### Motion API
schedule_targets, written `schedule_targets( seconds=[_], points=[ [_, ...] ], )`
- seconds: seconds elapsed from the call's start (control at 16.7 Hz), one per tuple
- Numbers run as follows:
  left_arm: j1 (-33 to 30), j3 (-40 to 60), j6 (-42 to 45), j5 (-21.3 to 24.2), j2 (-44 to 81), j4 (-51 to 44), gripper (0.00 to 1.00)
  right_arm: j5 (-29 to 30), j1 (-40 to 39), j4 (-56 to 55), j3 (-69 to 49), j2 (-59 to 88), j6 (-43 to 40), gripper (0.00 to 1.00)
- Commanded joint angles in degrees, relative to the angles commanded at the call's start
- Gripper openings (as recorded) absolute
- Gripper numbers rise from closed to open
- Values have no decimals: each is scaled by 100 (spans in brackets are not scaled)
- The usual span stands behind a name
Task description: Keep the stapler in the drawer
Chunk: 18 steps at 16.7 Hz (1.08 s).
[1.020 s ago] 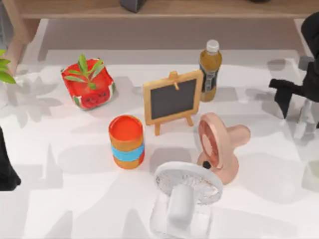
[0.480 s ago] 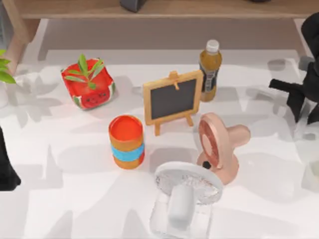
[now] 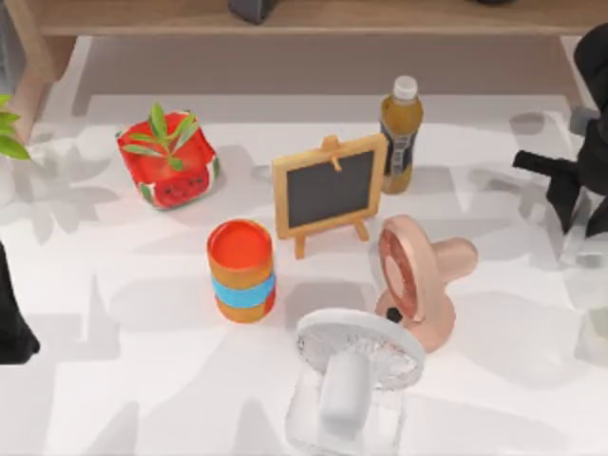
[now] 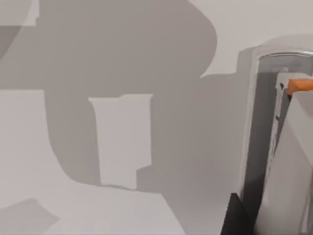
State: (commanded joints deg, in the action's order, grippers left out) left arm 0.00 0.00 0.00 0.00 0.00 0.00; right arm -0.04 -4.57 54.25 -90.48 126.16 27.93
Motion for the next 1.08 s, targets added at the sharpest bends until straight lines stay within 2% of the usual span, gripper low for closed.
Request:
schedule_targets(
  seconds=[0.36, 0.72, 0.9, 1.08],
  points=[
    [0, 0, 0, 0, 0, 0, 100, -1, 2, 543, -335, -213, -5, 0],
    [0, 0, 0, 0, 0, 0, 100, -22, -47, 569, -361, -251, -54, 0],
    [0, 0, 0, 0, 0, 0, 100, -146, -214, 798, -704, -438, -528, 0],
    [0, 0, 0, 0, 0, 0, 100, -277, -123, 1296, -1489, -523, -1398, 0]
  ],
)
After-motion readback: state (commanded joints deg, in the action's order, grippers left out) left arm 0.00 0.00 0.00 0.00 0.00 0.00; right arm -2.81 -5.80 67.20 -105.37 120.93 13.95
